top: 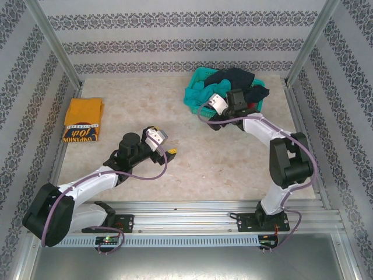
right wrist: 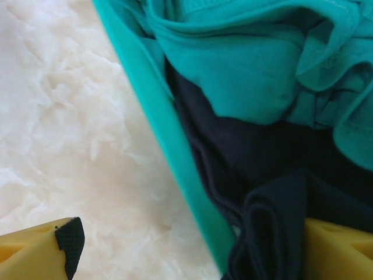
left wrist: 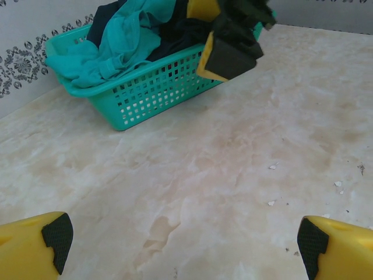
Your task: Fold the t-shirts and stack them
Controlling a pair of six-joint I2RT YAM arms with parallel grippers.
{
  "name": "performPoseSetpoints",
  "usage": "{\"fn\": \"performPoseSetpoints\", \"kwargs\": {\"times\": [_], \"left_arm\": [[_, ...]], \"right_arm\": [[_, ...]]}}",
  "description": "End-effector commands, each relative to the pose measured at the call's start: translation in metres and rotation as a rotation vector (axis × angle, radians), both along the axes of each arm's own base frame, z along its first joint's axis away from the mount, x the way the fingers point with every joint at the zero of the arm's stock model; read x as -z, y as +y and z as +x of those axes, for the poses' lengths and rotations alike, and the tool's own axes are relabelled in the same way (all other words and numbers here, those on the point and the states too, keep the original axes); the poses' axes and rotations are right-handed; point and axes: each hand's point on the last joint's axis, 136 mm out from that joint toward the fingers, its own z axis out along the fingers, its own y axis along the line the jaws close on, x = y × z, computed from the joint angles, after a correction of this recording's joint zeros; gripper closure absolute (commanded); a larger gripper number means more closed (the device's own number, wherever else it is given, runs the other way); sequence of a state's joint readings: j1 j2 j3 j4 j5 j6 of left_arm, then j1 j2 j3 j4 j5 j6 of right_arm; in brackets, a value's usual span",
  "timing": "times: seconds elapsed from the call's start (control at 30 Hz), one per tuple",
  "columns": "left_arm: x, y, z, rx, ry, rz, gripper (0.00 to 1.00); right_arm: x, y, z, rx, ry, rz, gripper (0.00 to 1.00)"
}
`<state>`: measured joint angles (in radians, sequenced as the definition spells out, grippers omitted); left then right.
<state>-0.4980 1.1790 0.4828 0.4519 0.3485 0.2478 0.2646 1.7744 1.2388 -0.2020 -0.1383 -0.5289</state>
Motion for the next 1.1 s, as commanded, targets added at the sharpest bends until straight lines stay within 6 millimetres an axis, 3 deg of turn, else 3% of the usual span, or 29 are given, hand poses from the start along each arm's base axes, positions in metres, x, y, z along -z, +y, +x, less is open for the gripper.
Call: {"fn": "performPoseSetpoints", "kwargs": {"times": [0.0,0.2,0.3,0.4,0.63,0.77,0.9,1.07], "left_arm": [[0.009,-0.006,-0.014,0.051,0.037,0.010,0.00],[0.019,-0.004,-0.015,0.044,0.061,0.014,0.00],[0.022,-0.006,-0.014,0.047,0.070,0.017,0.00],[0.024,-0.005,-0.011,0.037,0.074,0.015,0.00],[0.029,-0.005,-0.007,0.025,0.084,0.026,0.00],[0.034,-0.008,-0.006,0.035,0.094,0.040,0.00],[0.033,-0.015,-0.002,0.066,0.091,0.044,0.00],[0.031,-0.033,0.001,0.130,0.096,0.039,0.00]], "right_arm": [[-0.001,-0.007,0.011,0.029,0.022,-0.071,0.09],[0.006,-0.008,0.024,0.029,0.064,-0.087,0.10],[0.018,-0.011,0.026,0.029,0.110,-0.100,0.17],[0.023,-0.010,0.029,0.030,0.131,-0.101,0.32],[0.019,-0.015,0.031,0.043,0.114,-0.145,0.85],[0.008,-0.025,0.029,0.088,0.085,-0.150,1.00],[-0.001,-0.043,0.030,0.190,0.084,-0.126,1.00],[-0.003,-0.090,0.041,0.420,0.090,-0.123,1.00]]}}
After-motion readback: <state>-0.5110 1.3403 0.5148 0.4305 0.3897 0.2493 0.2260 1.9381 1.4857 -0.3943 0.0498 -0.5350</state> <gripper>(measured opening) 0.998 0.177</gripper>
